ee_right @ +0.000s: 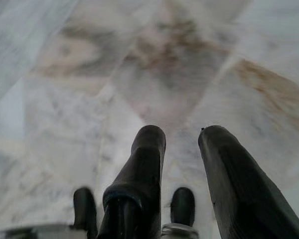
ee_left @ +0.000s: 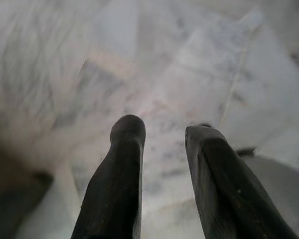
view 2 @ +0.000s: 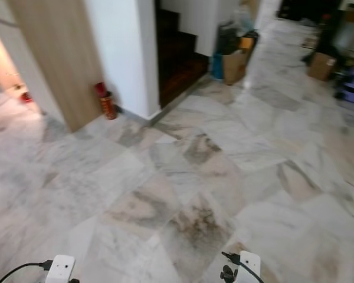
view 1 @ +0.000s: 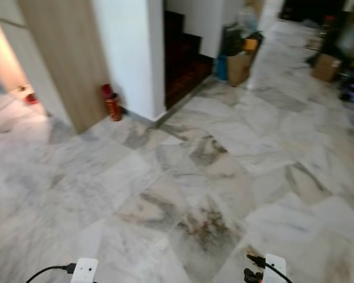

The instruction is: Move the pillow to the sofa from floor

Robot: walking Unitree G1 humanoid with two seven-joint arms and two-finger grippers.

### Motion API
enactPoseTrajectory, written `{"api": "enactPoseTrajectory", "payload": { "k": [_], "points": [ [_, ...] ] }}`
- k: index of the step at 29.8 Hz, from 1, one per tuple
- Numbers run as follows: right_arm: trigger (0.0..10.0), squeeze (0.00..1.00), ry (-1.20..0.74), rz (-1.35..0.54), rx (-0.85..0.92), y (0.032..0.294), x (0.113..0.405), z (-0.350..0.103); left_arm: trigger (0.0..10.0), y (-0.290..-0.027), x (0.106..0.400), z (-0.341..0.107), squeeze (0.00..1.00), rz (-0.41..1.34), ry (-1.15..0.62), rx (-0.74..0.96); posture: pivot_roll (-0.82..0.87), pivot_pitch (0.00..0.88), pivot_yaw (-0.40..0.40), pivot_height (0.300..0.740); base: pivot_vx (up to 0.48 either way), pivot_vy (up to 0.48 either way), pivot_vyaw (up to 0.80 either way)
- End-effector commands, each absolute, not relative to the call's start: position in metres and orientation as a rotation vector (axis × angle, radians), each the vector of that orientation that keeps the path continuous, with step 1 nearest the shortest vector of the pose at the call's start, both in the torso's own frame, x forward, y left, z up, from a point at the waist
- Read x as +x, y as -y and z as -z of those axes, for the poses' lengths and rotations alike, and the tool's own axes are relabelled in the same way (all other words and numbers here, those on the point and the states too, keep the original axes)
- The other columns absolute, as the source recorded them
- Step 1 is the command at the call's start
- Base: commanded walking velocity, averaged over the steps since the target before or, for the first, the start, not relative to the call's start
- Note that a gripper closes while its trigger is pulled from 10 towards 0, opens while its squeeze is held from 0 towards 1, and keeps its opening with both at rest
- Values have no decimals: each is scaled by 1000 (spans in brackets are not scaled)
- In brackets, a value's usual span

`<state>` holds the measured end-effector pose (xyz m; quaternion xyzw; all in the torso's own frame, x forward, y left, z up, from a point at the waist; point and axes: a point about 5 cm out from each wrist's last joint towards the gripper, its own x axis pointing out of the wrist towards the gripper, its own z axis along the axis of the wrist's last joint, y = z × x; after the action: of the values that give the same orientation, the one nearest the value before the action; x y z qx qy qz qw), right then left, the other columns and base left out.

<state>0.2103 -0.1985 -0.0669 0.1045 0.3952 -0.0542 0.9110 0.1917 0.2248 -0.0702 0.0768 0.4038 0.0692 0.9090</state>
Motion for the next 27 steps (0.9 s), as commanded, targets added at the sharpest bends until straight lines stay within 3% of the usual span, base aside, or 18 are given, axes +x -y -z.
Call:
{"api": "enactPoseTrajectory", "payload": {
  "k": [1,9,22,27],
  "points": [
    [10000,0,-829,99,212,196,208,69,10000,-229,184,74,0,-194,-865,125,-2,98,-2,740,0,0,800],
    [10000,0,-845,42,173,193,205,70,10000,-227,186,74,0,-173,-867,114,4,114,8,740,0,0,548],
    [10000,0,-855,47,155,195,202,72,10000,-221,192,72,0,-212,-847,-70,-5,132,1,740,0,0,800],
    [10000,0,-855,39,153,194,202,72,10000,-219,194,72,0,-193,-844,-55,-3,132,-4,740,0,0,800]
  ]
}}
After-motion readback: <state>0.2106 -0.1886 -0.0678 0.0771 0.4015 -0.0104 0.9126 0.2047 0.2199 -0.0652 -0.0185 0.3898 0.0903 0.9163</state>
